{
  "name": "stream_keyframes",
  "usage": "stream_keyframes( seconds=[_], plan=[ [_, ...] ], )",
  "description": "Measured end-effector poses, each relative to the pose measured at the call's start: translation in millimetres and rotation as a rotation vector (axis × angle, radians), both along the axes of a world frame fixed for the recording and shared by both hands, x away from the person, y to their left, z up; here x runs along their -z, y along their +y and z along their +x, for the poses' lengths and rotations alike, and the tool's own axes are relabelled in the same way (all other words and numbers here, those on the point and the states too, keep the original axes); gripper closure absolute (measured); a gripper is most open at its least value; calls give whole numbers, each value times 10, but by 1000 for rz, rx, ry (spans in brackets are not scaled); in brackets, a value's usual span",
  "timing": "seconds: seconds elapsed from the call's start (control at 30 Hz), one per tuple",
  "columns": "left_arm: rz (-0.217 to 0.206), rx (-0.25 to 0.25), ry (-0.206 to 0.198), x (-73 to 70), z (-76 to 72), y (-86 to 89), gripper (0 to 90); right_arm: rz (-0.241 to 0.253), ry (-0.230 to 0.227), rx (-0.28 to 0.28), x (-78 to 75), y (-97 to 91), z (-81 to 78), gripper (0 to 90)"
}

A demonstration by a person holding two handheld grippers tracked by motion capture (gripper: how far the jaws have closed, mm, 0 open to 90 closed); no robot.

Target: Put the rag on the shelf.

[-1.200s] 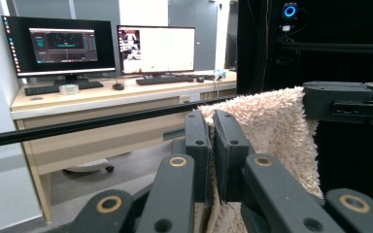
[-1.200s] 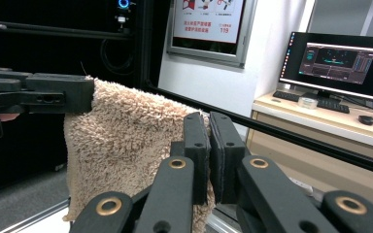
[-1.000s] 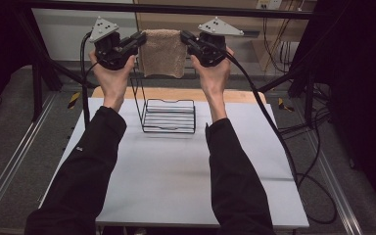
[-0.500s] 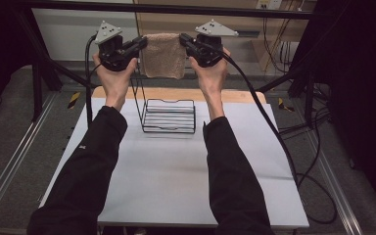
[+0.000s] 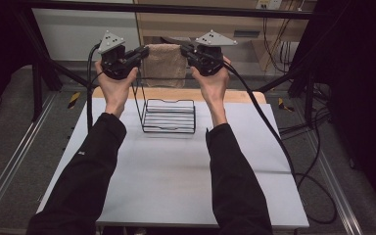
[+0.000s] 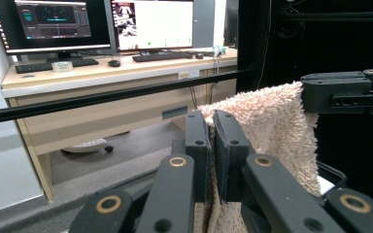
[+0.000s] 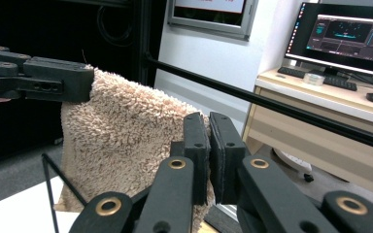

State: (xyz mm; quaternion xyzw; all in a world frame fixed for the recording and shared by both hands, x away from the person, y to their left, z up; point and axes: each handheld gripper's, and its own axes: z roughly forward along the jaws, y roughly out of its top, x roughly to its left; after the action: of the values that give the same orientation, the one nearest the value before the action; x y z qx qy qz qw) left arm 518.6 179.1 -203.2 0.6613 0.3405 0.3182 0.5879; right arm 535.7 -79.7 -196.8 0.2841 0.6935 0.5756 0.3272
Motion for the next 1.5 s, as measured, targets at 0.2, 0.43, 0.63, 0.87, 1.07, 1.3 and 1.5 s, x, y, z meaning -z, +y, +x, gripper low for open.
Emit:
stream_keyframes(
  seconds=[0.2,0.43,0.63,0.87,1.07,1.3,1.5],
  plan=[
    [10,18,13,93,-73,14,852,-21,11,-18,66,-20,-64,867],
    [22,26,24,195,-167,74,849,-51,12,-37,132,8,-163,866],
    [21,35,33,259,-249,111,846,-73,4,-54,148,38,-281,865],
    [27,49,46,323,-315,143,836,-90,14,-72,193,47,-396,865],
    [64,48,52,362,-383,147,830,-102,33,-90,259,27,-476,864],
    [92,57,85,426,-422,146,818,-125,52,-101,332,29,-530,862],
    [99,64,106,388,-460,184,784,-143,59,-106,387,19,-555,862]
  ],
)
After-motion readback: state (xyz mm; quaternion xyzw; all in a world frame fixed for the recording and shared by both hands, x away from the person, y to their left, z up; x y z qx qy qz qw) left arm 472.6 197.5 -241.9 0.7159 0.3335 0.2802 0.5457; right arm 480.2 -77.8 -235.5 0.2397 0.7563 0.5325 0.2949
